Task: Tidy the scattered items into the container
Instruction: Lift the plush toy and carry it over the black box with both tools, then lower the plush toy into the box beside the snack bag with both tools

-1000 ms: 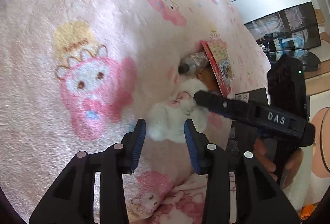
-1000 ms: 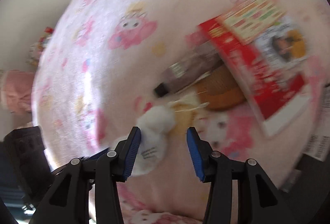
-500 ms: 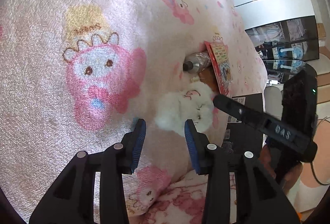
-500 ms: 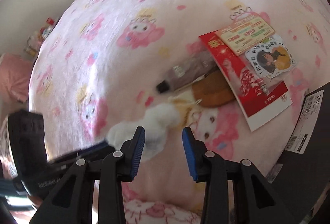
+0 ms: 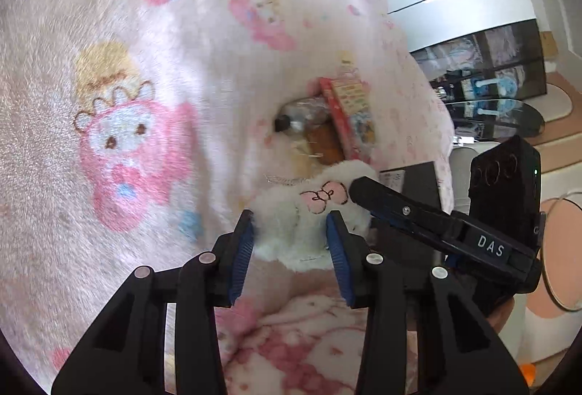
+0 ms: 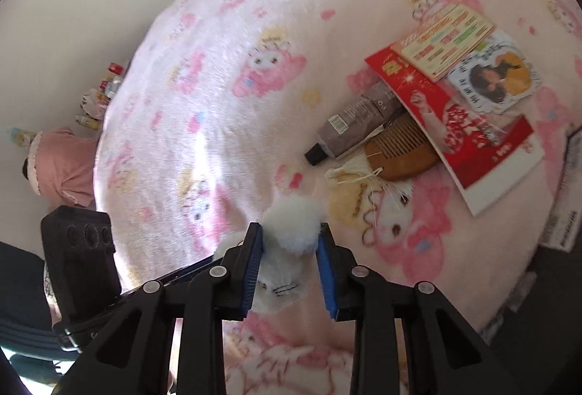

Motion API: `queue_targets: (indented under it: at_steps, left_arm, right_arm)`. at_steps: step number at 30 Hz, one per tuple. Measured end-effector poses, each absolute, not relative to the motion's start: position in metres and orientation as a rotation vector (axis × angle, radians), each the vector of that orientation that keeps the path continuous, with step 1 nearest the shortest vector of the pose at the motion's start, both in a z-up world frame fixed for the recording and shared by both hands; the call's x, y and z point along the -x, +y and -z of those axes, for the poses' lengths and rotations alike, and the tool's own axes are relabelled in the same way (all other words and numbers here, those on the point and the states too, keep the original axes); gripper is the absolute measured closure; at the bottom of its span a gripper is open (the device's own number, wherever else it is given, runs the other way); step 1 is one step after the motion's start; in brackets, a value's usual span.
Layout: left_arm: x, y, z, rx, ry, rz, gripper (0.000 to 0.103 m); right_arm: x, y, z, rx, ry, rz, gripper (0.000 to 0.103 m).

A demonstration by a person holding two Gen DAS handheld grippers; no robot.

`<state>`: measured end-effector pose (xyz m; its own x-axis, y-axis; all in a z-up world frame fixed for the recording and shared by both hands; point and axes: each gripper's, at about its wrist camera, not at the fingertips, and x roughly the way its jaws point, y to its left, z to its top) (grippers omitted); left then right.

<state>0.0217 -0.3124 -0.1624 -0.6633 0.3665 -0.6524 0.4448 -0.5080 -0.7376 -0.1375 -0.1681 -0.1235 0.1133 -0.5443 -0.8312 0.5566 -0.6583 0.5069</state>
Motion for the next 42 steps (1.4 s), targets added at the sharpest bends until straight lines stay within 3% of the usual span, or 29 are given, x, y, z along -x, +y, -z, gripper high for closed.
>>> queue_targets:
  at_steps: [8, 16, 31, 38, 42]
  left_arm:
    - [-0.011, -0.269, 0.093, -1.212, 1.475, 2.563, 0.063]
    - [0.009, -0.175, 0.061, -1.337, 1.475, 2.701, 0.063]
    - [0.114, -0.004, 0.071, -1.773, 1.120, 2.823, 0.063]
    - [0.122, 0.025, 0.097, -1.887, 0.864, 2.781, 0.063]
    - [0.116, 0.023, 0.097, -1.843, 0.855, 2.827, 0.063]
  right_arm:
    - [0.118, -0.092, 0.053, -1.416, -0.116, 1.797, 0.077]
    - [0.095, 0.032, 0.024, -1.374, -0.329, 1.968, 0.077]
    - [0.104, 0.209, 0.061, -1.463, -0.617, 2.190, 0.077]
    - [0.106, 0.220, 0.091, -1.543, -0.599, 2.184, 0.077]
    - [0.107, 0.217, 0.089, -1.565, -0.548, 2.221, 0.077]
